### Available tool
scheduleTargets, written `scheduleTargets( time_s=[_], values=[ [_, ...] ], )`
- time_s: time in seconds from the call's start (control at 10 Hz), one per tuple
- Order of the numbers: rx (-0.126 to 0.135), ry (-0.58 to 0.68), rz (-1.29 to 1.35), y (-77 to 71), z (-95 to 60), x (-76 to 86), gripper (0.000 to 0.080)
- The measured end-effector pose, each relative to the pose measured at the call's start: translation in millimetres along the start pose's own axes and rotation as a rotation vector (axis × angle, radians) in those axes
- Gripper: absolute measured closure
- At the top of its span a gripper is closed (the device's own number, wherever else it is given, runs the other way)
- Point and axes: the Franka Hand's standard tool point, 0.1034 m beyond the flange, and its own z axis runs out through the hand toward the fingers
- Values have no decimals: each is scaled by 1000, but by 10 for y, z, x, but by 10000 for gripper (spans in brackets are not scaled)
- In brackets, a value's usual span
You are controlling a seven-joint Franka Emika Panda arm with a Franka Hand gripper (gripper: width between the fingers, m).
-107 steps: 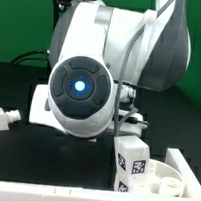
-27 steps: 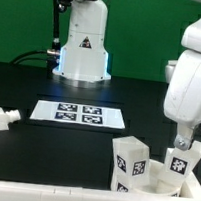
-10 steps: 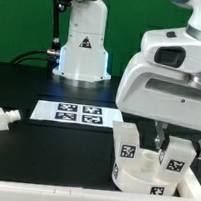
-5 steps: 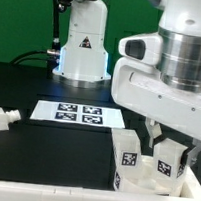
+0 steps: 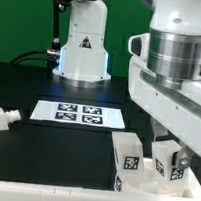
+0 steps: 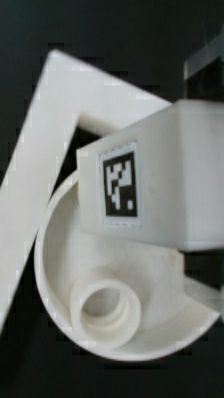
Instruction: Assemble stool
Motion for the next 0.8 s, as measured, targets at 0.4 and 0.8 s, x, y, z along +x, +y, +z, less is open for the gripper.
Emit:
scheduleTargets(
  time_s=[0.4,0.8],
  values=[
    [69,-24,427,70,6,-18,465],
    [189,-59,794,117,16,-61,465]
  ],
)
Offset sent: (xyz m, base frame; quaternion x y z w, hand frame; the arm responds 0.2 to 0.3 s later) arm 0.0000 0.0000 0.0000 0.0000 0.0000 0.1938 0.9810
